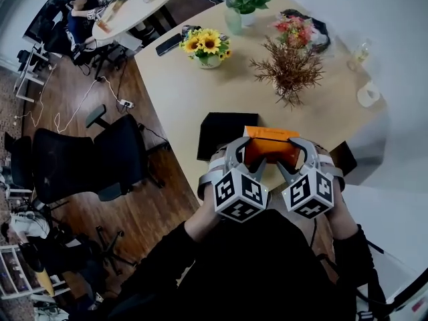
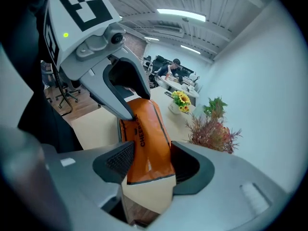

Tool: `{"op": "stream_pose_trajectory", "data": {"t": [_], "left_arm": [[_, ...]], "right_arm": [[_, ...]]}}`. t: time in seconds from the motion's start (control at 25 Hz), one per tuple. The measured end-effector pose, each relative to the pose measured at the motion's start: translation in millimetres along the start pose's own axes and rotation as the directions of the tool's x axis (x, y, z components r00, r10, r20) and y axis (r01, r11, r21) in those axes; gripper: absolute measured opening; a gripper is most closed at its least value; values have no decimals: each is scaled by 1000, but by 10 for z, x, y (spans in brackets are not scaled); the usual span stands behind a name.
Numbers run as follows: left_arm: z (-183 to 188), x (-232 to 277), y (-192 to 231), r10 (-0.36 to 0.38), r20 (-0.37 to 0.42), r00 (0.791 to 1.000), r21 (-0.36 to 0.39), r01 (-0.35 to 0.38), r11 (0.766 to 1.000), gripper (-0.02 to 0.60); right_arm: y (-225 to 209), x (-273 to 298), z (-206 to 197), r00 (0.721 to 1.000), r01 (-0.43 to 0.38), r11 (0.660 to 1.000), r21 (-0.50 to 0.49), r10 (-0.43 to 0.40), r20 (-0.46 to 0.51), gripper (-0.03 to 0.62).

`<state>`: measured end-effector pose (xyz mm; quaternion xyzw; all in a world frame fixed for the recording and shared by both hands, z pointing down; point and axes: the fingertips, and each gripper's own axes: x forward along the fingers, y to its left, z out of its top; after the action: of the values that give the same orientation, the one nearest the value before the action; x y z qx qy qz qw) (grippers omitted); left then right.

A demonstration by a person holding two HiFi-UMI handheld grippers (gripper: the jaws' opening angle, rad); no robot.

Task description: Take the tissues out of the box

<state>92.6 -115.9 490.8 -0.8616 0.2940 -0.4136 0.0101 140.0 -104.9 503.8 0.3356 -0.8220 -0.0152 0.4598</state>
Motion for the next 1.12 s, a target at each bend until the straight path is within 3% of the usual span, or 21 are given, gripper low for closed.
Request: {"op": "stream_pose_trajectory", "data": {"t": [0.28, 0.44, 0.84, 1.12], "left_arm": [[327, 398, -359, -126, 6, 992, 53, 125, 991, 192], [302, 613, -449, -168, -24, 986, 56, 169, 984, 179], [-83, 1084, -452, -235, -161, 959, 8, 239, 971, 166], [-211, 1322, -531, -281, -264, 923, 24, 297, 954, 160]], "right_arm": [[-219, -110, -582, 995, 34, 997, 65, -28, -93, 239], [-238, -8, -785, 993, 21, 996, 84, -10, -118, 235], [-121, 494, -1024, 975, -120, 982, 143, 144, -167, 232], [-48, 772, -1201, 945, -220, 961, 171, 253, -208, 227]]}}
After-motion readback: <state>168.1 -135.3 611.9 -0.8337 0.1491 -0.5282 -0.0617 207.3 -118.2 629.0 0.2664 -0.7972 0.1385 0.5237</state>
